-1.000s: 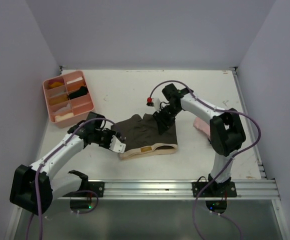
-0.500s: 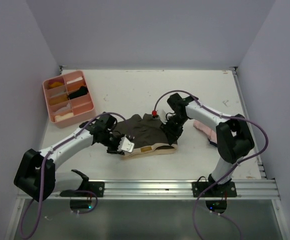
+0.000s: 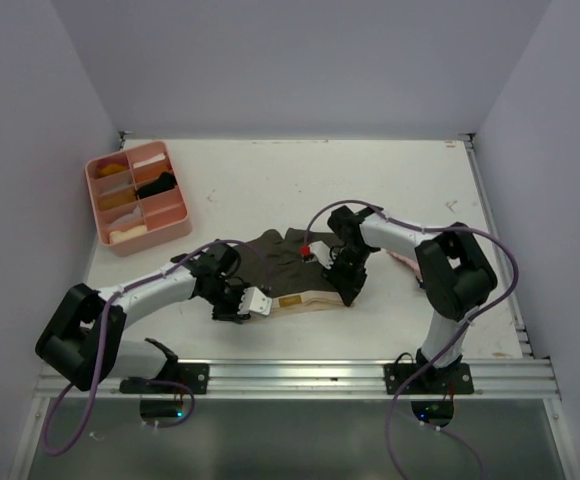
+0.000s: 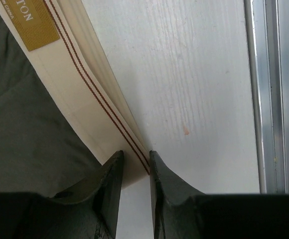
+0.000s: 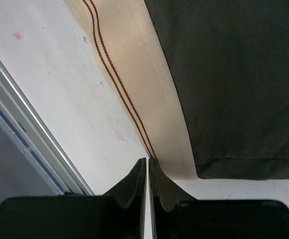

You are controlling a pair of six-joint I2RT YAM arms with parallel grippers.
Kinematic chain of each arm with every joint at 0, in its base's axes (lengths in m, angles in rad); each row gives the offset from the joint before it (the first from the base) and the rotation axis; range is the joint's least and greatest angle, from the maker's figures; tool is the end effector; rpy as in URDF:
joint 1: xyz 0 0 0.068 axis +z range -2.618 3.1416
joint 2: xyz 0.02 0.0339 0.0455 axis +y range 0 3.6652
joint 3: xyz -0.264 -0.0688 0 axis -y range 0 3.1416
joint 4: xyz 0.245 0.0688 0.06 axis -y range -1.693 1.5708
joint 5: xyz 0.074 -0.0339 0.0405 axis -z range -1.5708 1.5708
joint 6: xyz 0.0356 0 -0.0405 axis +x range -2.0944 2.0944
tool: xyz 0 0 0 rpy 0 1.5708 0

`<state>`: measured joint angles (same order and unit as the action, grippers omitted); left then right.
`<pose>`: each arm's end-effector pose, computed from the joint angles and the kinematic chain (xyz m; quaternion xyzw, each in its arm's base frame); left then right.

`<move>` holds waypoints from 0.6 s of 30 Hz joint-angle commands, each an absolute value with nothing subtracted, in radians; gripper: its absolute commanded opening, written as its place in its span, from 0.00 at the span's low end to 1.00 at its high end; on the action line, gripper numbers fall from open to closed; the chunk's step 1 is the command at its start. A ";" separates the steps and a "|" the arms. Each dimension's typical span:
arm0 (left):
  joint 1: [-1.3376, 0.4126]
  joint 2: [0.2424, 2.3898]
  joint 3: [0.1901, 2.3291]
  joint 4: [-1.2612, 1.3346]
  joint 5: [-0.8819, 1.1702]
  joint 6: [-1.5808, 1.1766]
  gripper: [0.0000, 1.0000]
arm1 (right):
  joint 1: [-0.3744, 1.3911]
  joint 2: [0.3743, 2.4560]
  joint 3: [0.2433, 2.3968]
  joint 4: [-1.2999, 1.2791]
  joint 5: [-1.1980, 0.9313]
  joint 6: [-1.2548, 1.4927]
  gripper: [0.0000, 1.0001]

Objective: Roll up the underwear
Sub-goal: Flatten the underwear

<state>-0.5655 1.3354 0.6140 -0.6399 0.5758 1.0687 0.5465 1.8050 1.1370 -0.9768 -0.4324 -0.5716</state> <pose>0.1615 -0.1255 0.1519 0.7156 0.6309 -0.2485 0.1674 0.2510 0.1702 0.1596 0.5110 -0.8317 -0.2148 0.0334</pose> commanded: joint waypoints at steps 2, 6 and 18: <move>-0.574 1.357 0.588 -0.618 0.522 1.075 0.29 | 0.561 1.853 1.131 -0.977 -0.345 -0.612 0.09; -0.574 1.373 0.578 -0.634 0.514 1.088 0.27 | 0.561 1.899 1.144 -0.980 -0.316 -0.600 0.09; -0.569 1.342 0.546 -0.667 0.500 1.120 0.29 | 0.566 1.872 1.118 -0.991 -0.339 -0.611 0.08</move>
<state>-0.5697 1.3125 0.5850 -0.6098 0.5636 1.1183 0.5617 1.8812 1.1431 -0.9974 -0.3840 -0.5793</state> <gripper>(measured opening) 0.276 0.074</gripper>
